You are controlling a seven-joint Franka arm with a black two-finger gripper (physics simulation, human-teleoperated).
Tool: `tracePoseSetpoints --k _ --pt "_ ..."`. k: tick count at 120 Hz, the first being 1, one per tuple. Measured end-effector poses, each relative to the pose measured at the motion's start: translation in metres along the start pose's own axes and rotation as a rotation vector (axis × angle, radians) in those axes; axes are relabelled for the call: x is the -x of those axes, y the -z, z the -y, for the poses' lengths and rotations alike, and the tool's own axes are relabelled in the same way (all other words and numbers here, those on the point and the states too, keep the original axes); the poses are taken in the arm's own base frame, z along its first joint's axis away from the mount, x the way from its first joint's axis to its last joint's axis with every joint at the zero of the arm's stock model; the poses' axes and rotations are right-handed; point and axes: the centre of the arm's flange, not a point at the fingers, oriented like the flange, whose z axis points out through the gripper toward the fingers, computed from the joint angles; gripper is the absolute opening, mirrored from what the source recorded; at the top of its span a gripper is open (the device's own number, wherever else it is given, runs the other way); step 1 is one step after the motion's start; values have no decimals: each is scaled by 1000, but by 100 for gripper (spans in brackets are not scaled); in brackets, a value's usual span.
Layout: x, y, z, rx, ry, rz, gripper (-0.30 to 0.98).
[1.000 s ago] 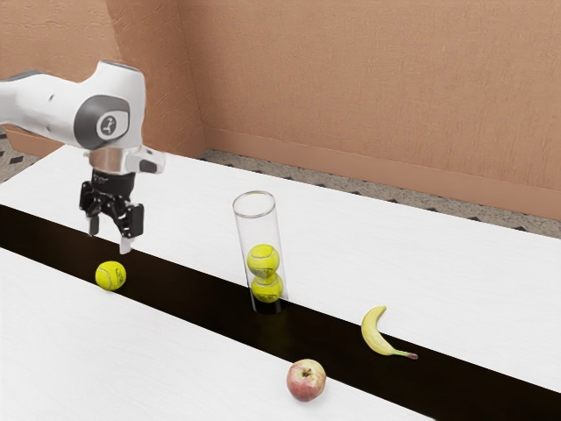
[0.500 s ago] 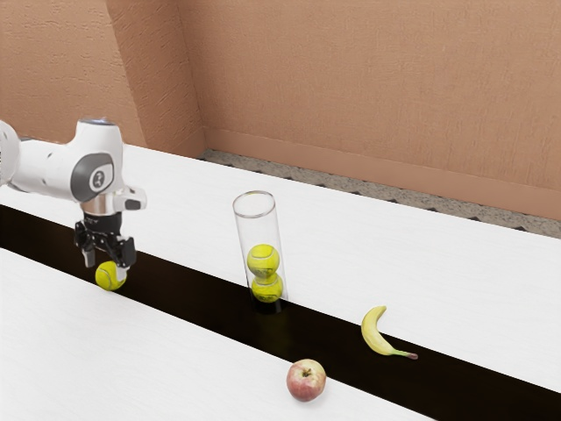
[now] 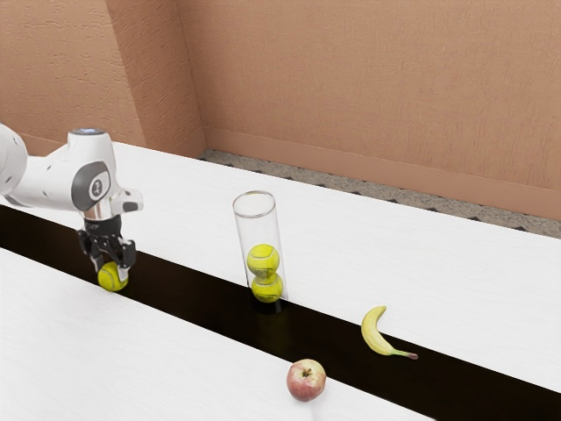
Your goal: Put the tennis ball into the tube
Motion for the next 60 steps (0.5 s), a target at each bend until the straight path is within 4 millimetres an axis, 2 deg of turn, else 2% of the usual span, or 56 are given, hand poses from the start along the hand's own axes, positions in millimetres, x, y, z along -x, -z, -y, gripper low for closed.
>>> tracePoseSetpoints --k 19,27,34,47,60 --pt "-3 -18 -2 29 13 13 42" --pt "-4 -17 -5 35 14 4 38" --pt "-6 3 -13 31 2 -27 34" --pt "-3 67 -42 15 -43 -116 27" --pt "1 114 -73 25 -78 -183 22"
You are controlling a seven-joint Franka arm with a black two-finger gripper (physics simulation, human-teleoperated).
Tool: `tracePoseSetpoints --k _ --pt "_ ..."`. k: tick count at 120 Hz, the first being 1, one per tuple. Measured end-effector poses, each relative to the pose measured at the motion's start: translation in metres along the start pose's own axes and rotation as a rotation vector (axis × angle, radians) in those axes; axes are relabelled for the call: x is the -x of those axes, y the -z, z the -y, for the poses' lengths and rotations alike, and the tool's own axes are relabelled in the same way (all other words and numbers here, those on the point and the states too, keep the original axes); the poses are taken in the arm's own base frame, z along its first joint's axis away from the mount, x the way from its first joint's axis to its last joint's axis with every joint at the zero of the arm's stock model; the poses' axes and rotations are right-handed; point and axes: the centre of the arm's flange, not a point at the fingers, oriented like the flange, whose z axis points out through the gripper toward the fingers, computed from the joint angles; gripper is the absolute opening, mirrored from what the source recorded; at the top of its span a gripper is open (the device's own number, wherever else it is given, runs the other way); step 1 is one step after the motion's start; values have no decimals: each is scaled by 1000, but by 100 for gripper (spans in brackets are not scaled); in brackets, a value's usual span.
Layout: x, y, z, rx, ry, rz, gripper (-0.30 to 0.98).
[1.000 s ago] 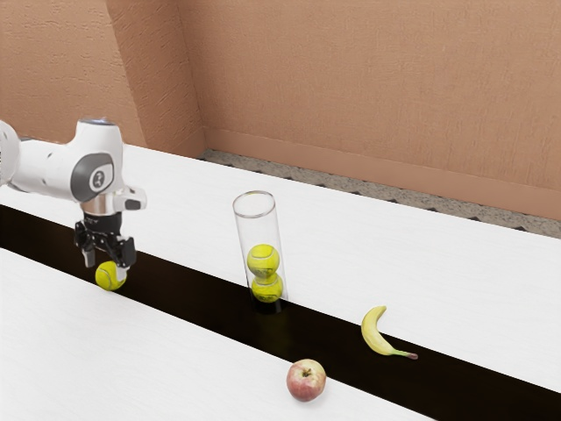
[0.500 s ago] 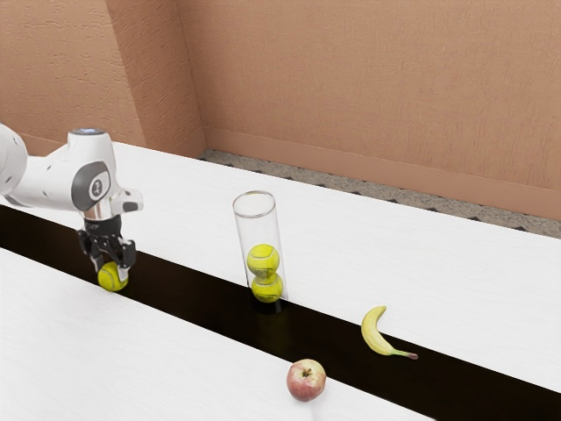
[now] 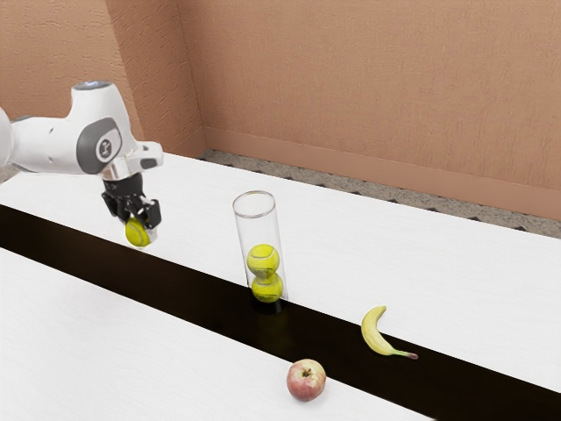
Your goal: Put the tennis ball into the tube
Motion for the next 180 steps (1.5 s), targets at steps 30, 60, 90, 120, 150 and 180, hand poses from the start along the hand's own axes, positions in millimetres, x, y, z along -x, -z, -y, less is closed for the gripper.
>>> tracePoseSetpoints --k 30,60,90,120,150,180 --pt "-24 88 -90 58 -92 -162 19" --pt "-55 129 -161 86 -189 -252 20" --pt "-82 107 -188 112 -210 -237 26" --pt "-66 132 -210 132 -236 -261 46" --pt "-50 138 -219 131 -250 -253 59" --pt "-45 192 -230 72 -305 -260 66"
